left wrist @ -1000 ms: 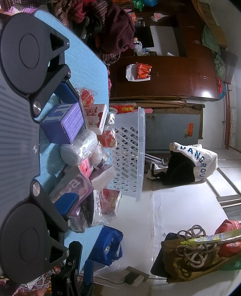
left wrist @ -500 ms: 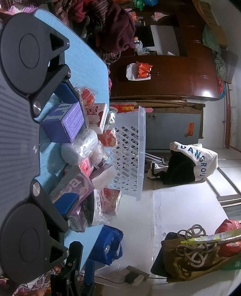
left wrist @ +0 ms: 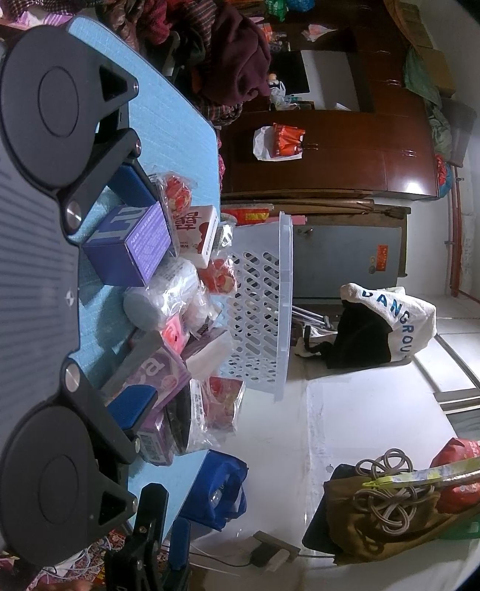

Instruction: Organize objects

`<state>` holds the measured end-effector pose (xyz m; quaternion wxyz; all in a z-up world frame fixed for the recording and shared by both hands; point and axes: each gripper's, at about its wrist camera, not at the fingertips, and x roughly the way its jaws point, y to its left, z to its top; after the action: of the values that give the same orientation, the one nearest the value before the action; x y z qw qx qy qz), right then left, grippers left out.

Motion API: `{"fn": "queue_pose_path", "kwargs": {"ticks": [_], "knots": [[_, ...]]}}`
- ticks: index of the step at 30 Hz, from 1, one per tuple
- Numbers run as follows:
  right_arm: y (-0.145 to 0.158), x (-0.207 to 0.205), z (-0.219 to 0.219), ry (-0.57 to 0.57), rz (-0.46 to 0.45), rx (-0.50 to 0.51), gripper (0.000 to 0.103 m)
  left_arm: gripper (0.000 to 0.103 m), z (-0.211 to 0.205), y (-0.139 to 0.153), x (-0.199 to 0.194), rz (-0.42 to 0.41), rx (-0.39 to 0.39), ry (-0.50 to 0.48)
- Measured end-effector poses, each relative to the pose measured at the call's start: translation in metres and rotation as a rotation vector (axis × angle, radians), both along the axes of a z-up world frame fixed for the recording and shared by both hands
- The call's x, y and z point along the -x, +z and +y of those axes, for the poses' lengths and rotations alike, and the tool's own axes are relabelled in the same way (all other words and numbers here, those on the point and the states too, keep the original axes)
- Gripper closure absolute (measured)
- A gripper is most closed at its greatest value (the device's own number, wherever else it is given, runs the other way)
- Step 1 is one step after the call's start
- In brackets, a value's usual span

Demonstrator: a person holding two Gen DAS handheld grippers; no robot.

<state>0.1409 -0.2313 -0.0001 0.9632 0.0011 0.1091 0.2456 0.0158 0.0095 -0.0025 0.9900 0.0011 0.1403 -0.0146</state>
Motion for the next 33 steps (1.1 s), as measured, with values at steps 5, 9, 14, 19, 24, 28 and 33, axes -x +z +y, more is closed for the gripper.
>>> {"fn": "queue_pose_path", "kwargs": {"ticks": [5,9,14,19,24,28,33], "knots": [[0.001,-0.003,-0.001,0.002,0.001,-0.013,0.000,0.000,0.000,0.000,0.000,0.001,-0.003,0.001],[0.012,-0.013,0.003,-0.001,-0.026,-0.021,0.000,0.000,0.007,-0.001,0.000,-0.012,-0.010,0.009],[0.028,-0.032,0.011,0.001,-0.037,-0.030,0.011,0.000,0.022,-0.006,-0.006,0.007,-0.013,0.019],[0.036,-0.054,0.027,0.011,-0.014,0.008,0.026,0.003,0.029,-0.013,-0.019,0.020,-0.012,0.031],[0.032,-0.078,0.051,0.023,0.057,0.098,0.050,0.009,0.035,-0.021,-0.033,0.038,-0.018,0.037],[0.031,-0.086,0.051,0.054,0.110,0.079,0.075,0.017,0.040,-0.027,-0.039,0.046,-0.015,0.032],[0.037,-0.081,0.044,0.075,0.097,0.057,0.076,0.030,0.046,-0.028,-0.032,0.032,0.004,0.011]]}}
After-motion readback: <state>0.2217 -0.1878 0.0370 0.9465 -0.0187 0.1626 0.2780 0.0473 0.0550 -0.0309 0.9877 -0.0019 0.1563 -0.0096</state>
